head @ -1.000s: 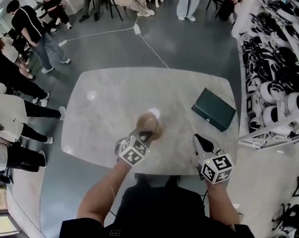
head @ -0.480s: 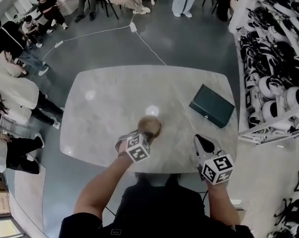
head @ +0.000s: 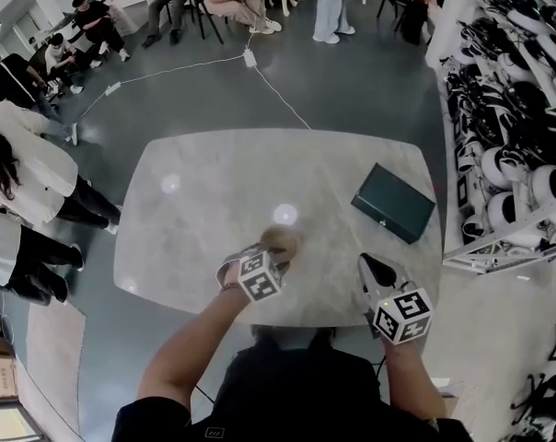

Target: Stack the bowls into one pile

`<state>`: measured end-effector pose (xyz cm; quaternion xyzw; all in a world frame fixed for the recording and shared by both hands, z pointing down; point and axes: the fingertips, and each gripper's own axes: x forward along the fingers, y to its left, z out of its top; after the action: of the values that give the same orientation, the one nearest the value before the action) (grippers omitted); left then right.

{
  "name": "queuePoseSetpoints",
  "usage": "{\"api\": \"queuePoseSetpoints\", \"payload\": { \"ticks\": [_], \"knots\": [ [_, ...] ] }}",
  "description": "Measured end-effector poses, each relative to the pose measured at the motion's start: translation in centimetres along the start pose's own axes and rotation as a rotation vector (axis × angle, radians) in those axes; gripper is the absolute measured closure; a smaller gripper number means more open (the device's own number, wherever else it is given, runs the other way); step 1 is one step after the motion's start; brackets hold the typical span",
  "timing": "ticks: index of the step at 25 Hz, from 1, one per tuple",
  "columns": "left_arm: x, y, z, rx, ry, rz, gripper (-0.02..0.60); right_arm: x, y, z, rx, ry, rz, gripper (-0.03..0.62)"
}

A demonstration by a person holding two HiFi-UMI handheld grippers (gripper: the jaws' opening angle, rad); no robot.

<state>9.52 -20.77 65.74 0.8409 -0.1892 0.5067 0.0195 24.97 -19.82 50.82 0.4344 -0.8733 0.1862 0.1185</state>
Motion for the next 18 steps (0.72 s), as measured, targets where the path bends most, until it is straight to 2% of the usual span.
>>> {"api": "queuePoseSetpoints", "payload": {
  "ticks": [5,13,18],
  "knots": [
    [-3.4,1.5,1.6,-0.131,-0.143,0.052,0.454,0.5,0.2,0.8,-0.020,-0.004,0.002,0.589],
    [-10.1,5.0,-2.2,-0.161,-0.236,0.166,0.482,3.7,5.9,3.4,-0.066,-0.031,0.015,0.589],
    [-16.2,7.7,-5.7,-0.201,-0.349,0.197,0.506,5.6,11.1,4.4,-0.081,-0.034,0.007,0.589]
  ]
}}
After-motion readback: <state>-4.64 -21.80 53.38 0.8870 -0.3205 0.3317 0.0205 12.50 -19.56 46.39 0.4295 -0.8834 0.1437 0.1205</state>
